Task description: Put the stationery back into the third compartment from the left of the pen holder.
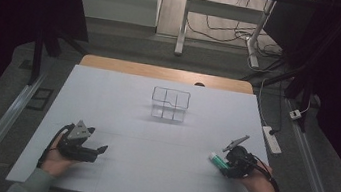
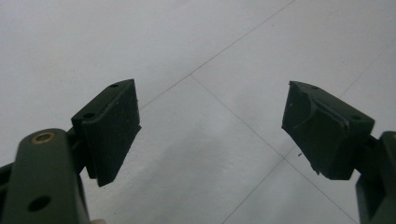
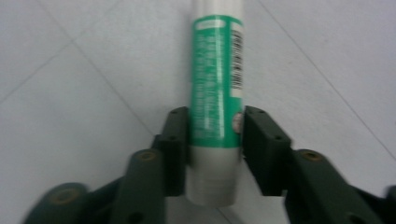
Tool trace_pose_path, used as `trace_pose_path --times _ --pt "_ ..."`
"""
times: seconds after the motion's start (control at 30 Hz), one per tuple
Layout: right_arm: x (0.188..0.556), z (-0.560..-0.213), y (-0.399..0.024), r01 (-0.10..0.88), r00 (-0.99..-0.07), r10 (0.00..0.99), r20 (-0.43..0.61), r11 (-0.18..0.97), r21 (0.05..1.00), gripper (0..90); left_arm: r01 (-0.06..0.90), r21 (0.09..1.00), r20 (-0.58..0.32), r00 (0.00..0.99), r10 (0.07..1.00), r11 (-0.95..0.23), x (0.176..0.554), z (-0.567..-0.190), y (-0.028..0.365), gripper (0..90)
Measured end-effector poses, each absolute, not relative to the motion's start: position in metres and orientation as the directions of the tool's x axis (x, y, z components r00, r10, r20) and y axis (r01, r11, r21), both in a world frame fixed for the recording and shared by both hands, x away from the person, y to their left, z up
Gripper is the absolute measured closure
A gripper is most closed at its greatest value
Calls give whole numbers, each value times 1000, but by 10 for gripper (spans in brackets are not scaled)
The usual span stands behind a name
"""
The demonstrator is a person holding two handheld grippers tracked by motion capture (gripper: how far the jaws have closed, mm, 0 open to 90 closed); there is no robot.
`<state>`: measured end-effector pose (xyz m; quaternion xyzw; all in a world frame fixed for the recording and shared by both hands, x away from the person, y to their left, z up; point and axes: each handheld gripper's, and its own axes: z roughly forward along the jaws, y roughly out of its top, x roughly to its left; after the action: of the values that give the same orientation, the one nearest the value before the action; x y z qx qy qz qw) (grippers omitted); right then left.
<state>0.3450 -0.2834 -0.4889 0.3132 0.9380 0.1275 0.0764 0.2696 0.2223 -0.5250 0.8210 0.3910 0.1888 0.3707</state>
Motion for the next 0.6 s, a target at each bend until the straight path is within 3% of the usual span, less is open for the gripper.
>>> trace_pose_path --times 0.23,0.6 --pt "346 -488 -282 566 -793 605 -67 773 285 643 499 759 24 619 785 -417 269 -525 223 192" --pt "347 -472 -284 556 -771 634 -59 716 422 644 454 784 74 609 790 -423 259 -518 218 214"
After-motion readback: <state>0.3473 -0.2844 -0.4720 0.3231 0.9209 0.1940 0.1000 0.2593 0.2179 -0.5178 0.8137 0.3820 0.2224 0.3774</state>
